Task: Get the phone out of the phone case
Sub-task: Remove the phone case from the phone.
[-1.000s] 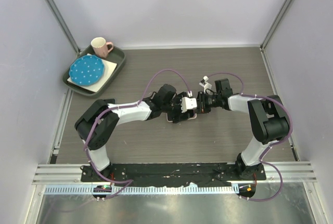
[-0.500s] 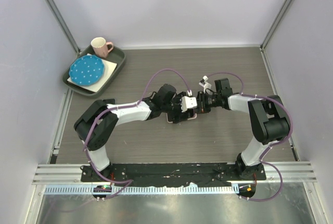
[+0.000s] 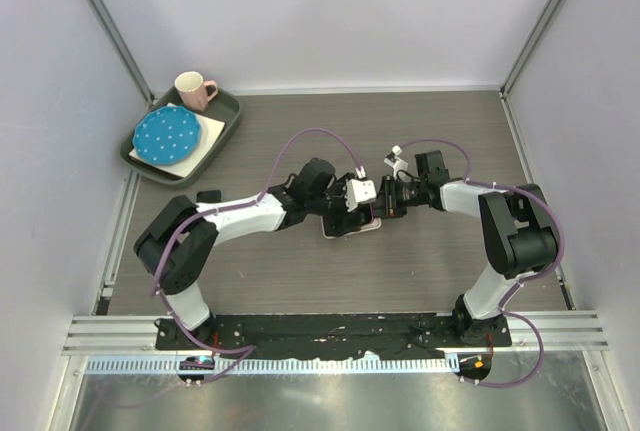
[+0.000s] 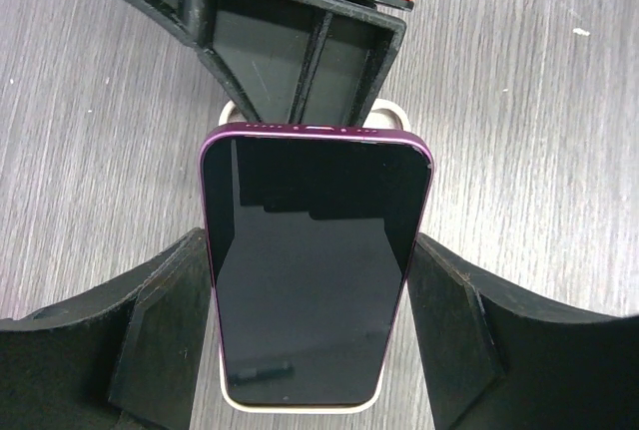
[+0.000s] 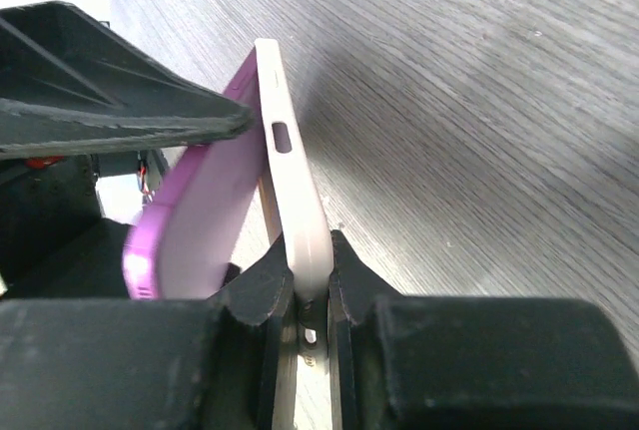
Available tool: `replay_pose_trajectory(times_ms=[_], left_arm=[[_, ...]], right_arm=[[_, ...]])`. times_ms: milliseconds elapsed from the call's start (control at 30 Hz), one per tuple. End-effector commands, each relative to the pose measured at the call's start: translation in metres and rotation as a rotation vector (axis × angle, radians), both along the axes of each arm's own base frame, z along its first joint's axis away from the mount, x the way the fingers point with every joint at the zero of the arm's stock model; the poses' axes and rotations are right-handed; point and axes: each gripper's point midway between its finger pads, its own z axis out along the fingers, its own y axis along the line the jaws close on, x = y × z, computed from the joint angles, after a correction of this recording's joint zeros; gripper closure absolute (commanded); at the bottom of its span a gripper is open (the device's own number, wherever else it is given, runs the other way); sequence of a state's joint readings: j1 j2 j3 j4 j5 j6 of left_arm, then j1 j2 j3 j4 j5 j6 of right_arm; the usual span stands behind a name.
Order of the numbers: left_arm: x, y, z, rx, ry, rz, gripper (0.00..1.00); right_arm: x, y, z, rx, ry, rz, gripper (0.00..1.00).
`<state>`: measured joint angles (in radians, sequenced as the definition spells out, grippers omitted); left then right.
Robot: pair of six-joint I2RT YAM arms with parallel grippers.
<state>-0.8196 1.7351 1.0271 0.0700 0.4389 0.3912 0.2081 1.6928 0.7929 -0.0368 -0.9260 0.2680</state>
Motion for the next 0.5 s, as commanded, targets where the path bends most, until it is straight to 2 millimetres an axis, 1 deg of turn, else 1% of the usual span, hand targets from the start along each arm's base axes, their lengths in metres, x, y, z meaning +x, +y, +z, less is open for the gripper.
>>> replay_pose_trajectory(times_ms=[0,100,267,367,433,467], left_arm=[[-0.008,-0.01,0.06,-0.143,0.052,-0.016,1.0],[-0.01,-0.01,0.063,-0.162,0.076,-0.003,1.0],[0.0,-0.009,0.076,-0.201,0.073,0.049,1.0],[0.009,-0.007,0.085,-0.23,0.082,0.081,1.0],[0.011,-0.007,0.087,-0.239,0.085,0.088,1.0],[0.012,-0.007,0.087,-0.244,0.097,0.105,1.0]], right_arm=[[0.039,-0.014,0.021,-0.044,-0.186,-0.065,0.99],[0.043,-0.017,0.019,-0.066,-0.191,-0.082,0.99],[0.054,-0.029,0.018,-0.125,-0.229,-0.133,0.99],[0.063,-0.041,0.017,-0.169,-0.256,-0.177,0.99],[0.066,-0.045,0.016,-0.19,-0.262,-0.197,0.99],[0.062,-0.048,0.012,-0.205,-0.24,-0.202,0.99]])
